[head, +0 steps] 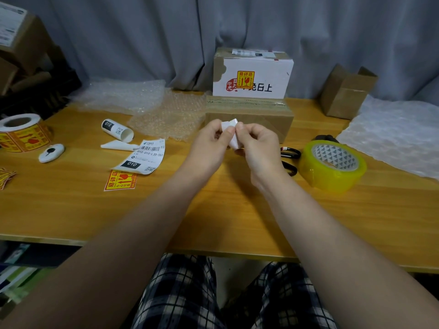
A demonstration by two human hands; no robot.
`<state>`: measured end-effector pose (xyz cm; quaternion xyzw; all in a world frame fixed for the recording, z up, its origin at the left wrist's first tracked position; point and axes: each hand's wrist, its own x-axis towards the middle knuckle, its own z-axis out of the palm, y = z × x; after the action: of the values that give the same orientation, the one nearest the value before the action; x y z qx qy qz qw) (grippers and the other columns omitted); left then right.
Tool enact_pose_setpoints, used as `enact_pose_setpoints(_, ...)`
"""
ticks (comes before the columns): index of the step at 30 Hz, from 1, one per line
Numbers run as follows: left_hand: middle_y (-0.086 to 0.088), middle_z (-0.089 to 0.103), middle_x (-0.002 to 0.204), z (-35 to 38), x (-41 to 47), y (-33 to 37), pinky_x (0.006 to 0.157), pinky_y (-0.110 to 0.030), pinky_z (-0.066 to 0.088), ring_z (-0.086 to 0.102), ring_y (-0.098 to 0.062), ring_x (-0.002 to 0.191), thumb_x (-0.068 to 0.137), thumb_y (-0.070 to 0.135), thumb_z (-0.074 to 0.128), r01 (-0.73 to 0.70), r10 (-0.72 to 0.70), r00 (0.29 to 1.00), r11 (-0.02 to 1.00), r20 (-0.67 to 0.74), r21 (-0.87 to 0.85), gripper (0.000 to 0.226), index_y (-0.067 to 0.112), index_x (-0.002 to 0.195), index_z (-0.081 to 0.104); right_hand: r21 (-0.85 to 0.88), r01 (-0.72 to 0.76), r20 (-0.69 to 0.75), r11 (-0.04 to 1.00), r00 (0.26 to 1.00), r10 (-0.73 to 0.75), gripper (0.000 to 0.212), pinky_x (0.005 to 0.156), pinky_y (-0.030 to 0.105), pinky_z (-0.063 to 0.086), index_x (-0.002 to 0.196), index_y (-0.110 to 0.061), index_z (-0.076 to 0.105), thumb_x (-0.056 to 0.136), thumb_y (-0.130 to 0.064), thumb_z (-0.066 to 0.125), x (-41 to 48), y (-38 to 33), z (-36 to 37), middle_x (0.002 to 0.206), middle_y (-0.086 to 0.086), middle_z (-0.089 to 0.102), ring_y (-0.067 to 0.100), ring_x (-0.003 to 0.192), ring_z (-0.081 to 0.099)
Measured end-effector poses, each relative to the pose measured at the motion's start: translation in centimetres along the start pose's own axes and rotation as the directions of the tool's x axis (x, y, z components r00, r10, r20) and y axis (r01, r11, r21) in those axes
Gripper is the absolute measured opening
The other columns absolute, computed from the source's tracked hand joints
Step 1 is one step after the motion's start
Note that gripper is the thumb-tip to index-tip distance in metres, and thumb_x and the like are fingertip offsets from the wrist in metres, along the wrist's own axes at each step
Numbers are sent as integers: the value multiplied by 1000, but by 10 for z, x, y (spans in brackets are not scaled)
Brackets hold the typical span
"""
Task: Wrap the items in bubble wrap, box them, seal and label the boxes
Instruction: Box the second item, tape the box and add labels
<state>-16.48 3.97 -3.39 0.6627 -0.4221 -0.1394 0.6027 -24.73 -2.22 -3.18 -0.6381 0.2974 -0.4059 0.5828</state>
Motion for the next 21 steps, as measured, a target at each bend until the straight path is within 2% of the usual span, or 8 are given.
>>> enact_pose_setpoints(3, -3, 60, 78, 2, -1, 1, 60, -16, 44, 56, -4, 64, 99, 16, 46, 40, -39, 999, 995, 10, -93, 20, -1, 98, 56, 1, -50, -41, 999, 998, 50, 25, 69, 31, 49, 76, -10, 66, 96, -19, 55, 1, -2, 2, 73, 6, 64, 17, 72, 58)
enact_pose_setpoints(6, 1, 57, 74, 0, 1, -3, 59, -17, 42, 52, -4, 59, 100, 16, 45, 69, -68, 998, 993, 15, -97, 17, 3, 99, 55, 55, -132, -85, 990, 987, 136, 34, 60, 27, 42, 62, -12, 59, 96, -18, 57, 2, -5, 1, 61, 2, 55, 15, 62, 49)
enact_pose_setpoints(9, 0, 54, 72, -5, 2, -7, 60, -20, 41, 49, -4, 58, 100, 17, 45, 90, -90, 996, 993, 6, -82, 25, -5, 106, 54, 92, -186, -94, 978, 976, 194, 34, 52, 20, 40, 62, -13, 59, 95, -17, 57, 2, -8, 1, 51, -6, 54, 7, 50, 48)
enact_pose_setpoints(11, 0, 51, 69, -6, 2, -8, 57, -16, 39, 47, 0, 53, 100, 16, 44, 92, -92, 996, 993, 2, -75, 26, -7, 107, 53, 108, -213, -104, 971, 969, 224, 31, 51, 18, 41, 64, -14, 60, 95, -18, 58, 2, -9, 1, 47, -10, 55, 4, 47, 50)
enact_pose_setpoints(14, 0, 48, 65, -9, 3, -8, 55, -16, 37, 45, 0, 52, 100, 17, 44, 100, -100, 995, 992, -5, -76, 28, -9, 108, 52, 122, -233, -117, 965, 962, 247, 27, 52, 19, 42, 68, -15, 61, 95, -20, 59, 3, -12, 1, 55, -8, 58, 6, 56, 53)
enact_pose_setpoints(17, -1, 49, 66, -14, 3, -8, 61, -22, 38, 45, -6, 59, 100, 21, 45, 109, -110, 994, 993, -9, -49, 29, -5, 108, 53, 77, -236, -132, 969, 961, 245, 24, 54, 18, 41, 73, -15, 62, 95, -22, 58, 5, -16, -2, 69, -2, 61, 8, 64, 55)
enact_pose_setpoints(21, -3, 50, 65, -16, 2, -7, 62, -24, 38, 45, -9, 61, 100, 21, 45, 107, -107, 994, 994, -12, -25, 28, -5, 106, 54, 66, -227, -127, 972, 964, 234, 23, 56, 19, 42, 74, -13, 62, 96, -20, 57, 8, -16, -2, 70, -1, 61, 9, 64, 54)
